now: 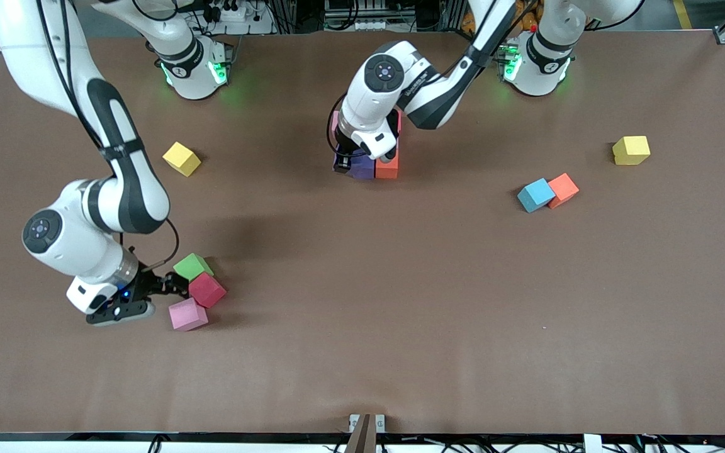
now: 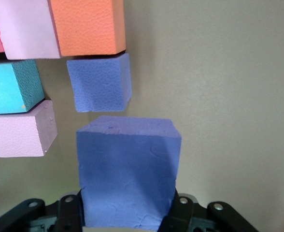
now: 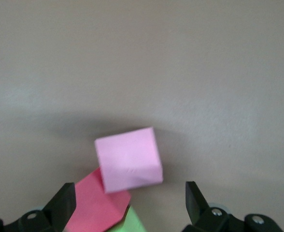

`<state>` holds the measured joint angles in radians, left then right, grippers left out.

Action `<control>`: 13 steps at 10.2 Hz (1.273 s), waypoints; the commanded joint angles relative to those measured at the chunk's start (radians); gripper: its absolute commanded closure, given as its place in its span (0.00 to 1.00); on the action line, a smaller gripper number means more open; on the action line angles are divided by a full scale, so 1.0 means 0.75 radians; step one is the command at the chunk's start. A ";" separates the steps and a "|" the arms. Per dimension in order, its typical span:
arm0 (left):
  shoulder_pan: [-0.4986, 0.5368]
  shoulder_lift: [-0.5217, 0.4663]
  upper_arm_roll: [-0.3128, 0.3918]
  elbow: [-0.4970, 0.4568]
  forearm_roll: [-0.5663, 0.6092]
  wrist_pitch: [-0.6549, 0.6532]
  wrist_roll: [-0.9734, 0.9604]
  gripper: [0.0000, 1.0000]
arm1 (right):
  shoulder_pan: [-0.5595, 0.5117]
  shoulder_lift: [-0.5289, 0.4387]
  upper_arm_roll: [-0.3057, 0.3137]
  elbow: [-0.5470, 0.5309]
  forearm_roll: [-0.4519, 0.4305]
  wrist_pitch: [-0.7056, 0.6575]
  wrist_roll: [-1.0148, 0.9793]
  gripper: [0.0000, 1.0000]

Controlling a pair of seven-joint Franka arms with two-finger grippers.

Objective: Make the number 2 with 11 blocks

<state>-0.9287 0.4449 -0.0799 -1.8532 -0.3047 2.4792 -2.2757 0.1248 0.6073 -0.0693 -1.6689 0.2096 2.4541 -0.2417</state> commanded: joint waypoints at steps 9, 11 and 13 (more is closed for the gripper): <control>-0.238 0.176 0.147 0.119 0.005 -0.007 -0.195 1.00 | 0.028 0.195 0.011 0.106 0.005 0.209 0.277 0.00; -0.255 0.208 0.160 0.135 0.005 -0.009 -0.197 1.00 | 0.034 0.195 0.021 0.114 0.005 0.207 0.273 0.00; -0.271 0.225 0.170 0.137 0.005 -0.009 -0.197 1.00 | 0.034 0.197 0.023 0.106 -0.001 0.213 0.224 0.00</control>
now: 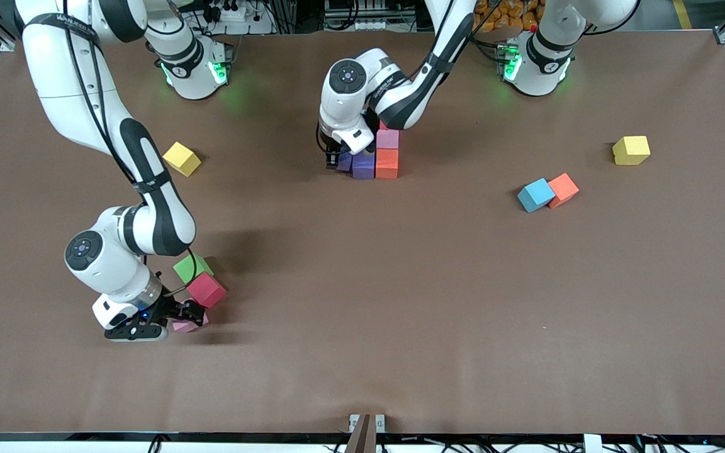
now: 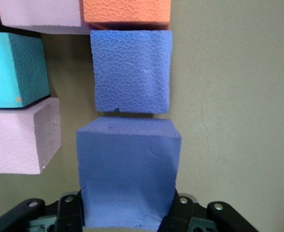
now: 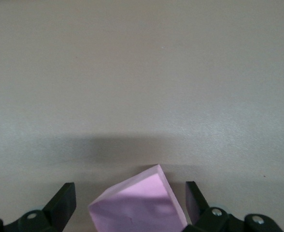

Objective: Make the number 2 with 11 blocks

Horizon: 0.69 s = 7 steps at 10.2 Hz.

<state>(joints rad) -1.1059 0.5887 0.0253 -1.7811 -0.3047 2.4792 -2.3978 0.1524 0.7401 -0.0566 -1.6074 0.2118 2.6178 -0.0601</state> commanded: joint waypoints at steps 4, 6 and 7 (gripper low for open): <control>-0.086 0.084 0.079 0.080 0.007 -0.015 -0.061 1.00 | -0.023 0.034 0.020 -0.015 -0.002 0.003 -0.244 0.00; -0.129 0.105 0.122 0.088 0.005 -0.017 -0.061 1.00 | -0.029 0.038 0.020 -0.021 -0.002 0.003 -0.390 0.00; -0.129 0.105 0.122 0.088 0.005 -0.017 -0.061 1.00 | -0.035 0.048 0.020 -0.019 0.000 0.005 -0.447 0.00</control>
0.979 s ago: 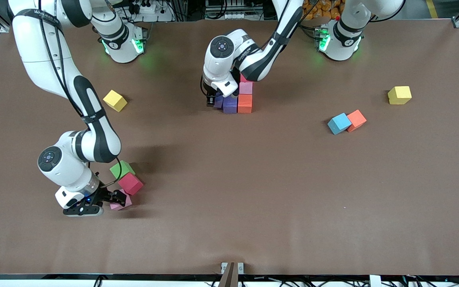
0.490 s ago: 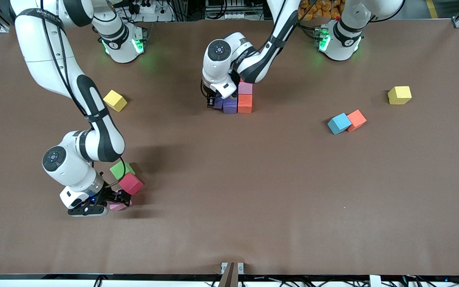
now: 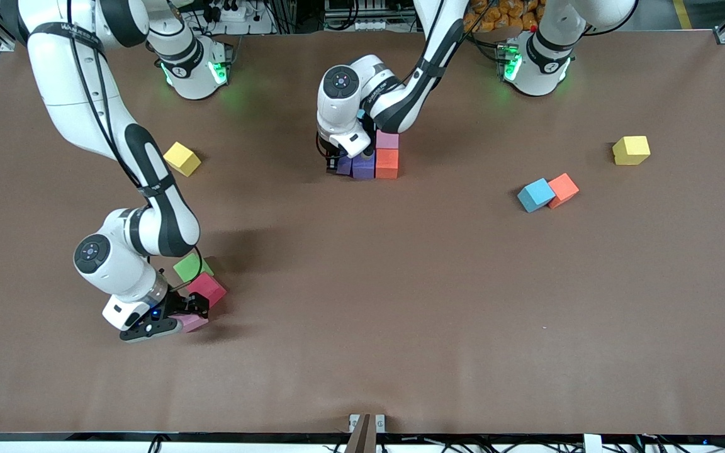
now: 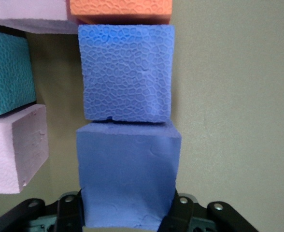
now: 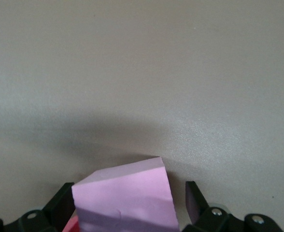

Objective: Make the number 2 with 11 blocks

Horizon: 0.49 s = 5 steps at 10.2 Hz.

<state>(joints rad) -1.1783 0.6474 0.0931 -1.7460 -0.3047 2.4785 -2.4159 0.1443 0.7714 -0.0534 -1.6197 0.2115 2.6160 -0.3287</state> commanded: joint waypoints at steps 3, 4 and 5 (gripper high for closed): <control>-0.037 0.033 0.033 0.041 0.009 -0.055 -0.037 1.00 | -0.023 0.006 0.014 0.012 -0.008 0.005 -0.091 0.39; -0.037 0.041 0.033 0.041 0.009 -0.055 -0.037 1.00 | -0.025 0.004 0.014 0.020 -0.006 0.005 -0.091 0.56; -0.037 0.043 0.033 0.041 0.009 -0.055 -0.037 0.99 | -0.023 0.004 0.014 0.040 -0.008 -0.001 -0.091 0.73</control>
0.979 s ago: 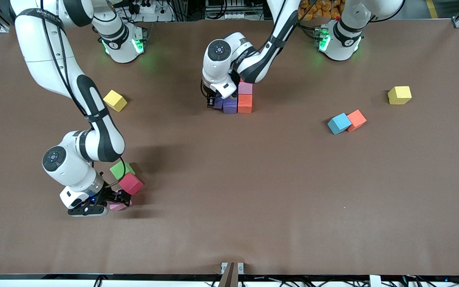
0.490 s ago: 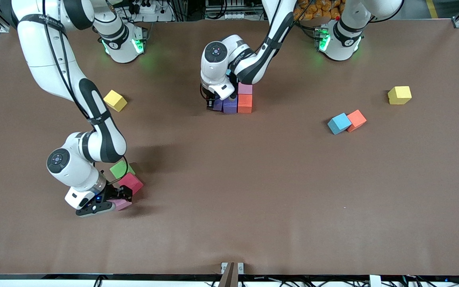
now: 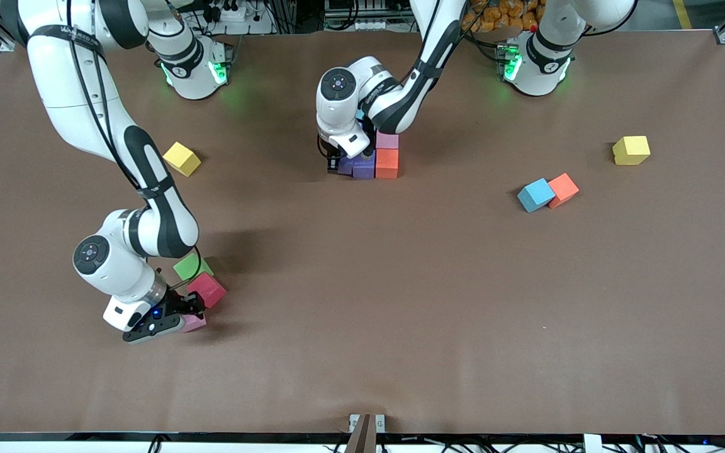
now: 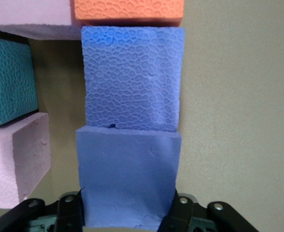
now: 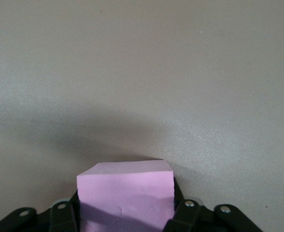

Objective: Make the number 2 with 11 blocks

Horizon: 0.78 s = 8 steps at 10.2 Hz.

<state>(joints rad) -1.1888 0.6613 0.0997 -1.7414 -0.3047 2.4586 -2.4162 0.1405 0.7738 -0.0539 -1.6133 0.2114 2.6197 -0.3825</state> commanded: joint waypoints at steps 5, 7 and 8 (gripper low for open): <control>-0.022 0.030 0.031 0.047 0.009 -0.028 -0.020 0.33 | -0.003 0.001 0.013 0.185 -0.014 -0.096 -0.012 0.83; -0.022 0.030 0.041 0.056 0.009 -0.028 -0.020 0.00 | 0.011 0.001 0.013 0.214 -0.010 -0.096 -0.001 0.83; -0.022 0.028 0.041 0.056 0.009 -0.028 -0.020 0.00 | 0.015 0.001 0.013 0.234 -0.008 -0.104 0.017 0.83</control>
<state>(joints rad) -1.1908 0.6703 0.1139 -1.7276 -0.3046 2.4563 -2.4162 0.1523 0.7715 -0.0509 -1.4676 0.2110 2.5627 -0.3836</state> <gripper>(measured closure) 0.066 0.383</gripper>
